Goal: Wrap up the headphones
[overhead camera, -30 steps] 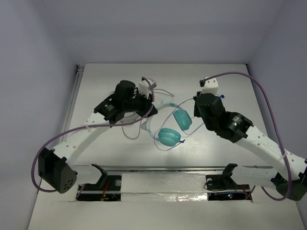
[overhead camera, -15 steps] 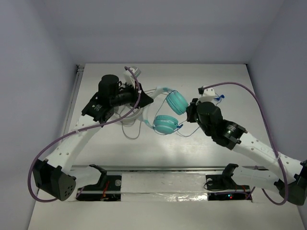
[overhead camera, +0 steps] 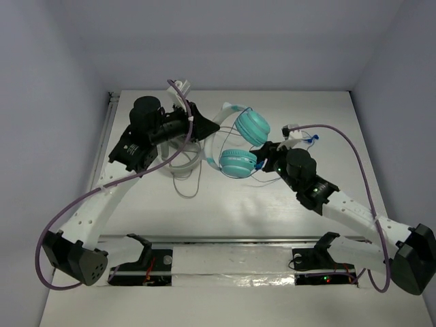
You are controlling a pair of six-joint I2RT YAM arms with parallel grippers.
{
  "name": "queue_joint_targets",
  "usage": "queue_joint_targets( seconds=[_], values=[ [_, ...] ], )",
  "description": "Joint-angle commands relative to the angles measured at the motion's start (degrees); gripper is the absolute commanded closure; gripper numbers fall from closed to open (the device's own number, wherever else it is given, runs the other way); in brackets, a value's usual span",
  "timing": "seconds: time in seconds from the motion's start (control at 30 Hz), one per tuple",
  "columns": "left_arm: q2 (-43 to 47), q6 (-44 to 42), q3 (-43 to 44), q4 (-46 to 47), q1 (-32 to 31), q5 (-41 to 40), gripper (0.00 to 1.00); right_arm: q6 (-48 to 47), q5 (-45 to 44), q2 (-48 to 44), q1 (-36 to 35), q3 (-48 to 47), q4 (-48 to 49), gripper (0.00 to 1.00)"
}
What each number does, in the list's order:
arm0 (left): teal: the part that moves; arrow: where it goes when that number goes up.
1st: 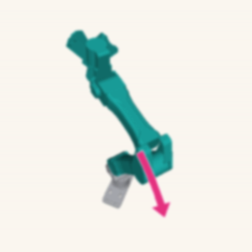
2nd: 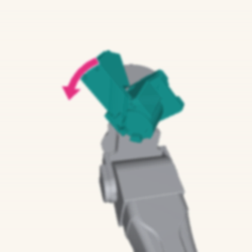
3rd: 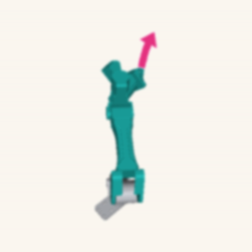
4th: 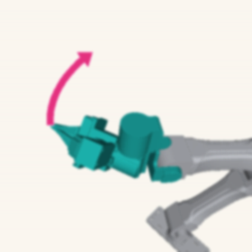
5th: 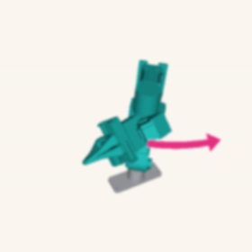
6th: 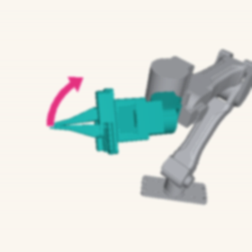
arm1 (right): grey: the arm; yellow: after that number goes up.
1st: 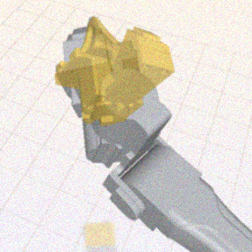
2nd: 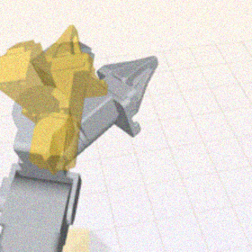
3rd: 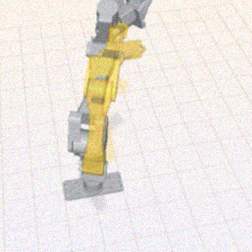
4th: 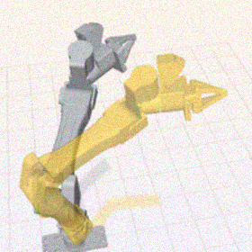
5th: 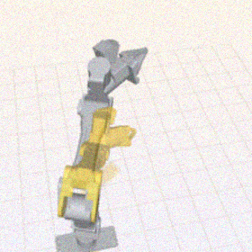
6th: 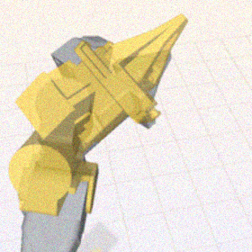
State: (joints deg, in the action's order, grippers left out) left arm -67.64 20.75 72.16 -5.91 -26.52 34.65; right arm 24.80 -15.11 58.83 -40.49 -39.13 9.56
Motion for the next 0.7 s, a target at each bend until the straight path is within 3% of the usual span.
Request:
queue_joint_targets(
  seconds=[0.0,0.2,0.67],
  values=[
    [1.10,3.50,4.91,5.56,0.07,1.21,1.00,-1.94,5.00,2.33,0.94,0.73,12.23,0.41],
    [0.40,3.77,9.57,5.21,0.07,0.42,1.00,-0.80,2.73,8.31,1.99,2.04,18.47,0.33],
    [0.40,4.38,18.28,2.31,0.07,-4.16,1.00,2.19,1.05,16.75,1.99,6.27,27.35,0.37]
  ],
)
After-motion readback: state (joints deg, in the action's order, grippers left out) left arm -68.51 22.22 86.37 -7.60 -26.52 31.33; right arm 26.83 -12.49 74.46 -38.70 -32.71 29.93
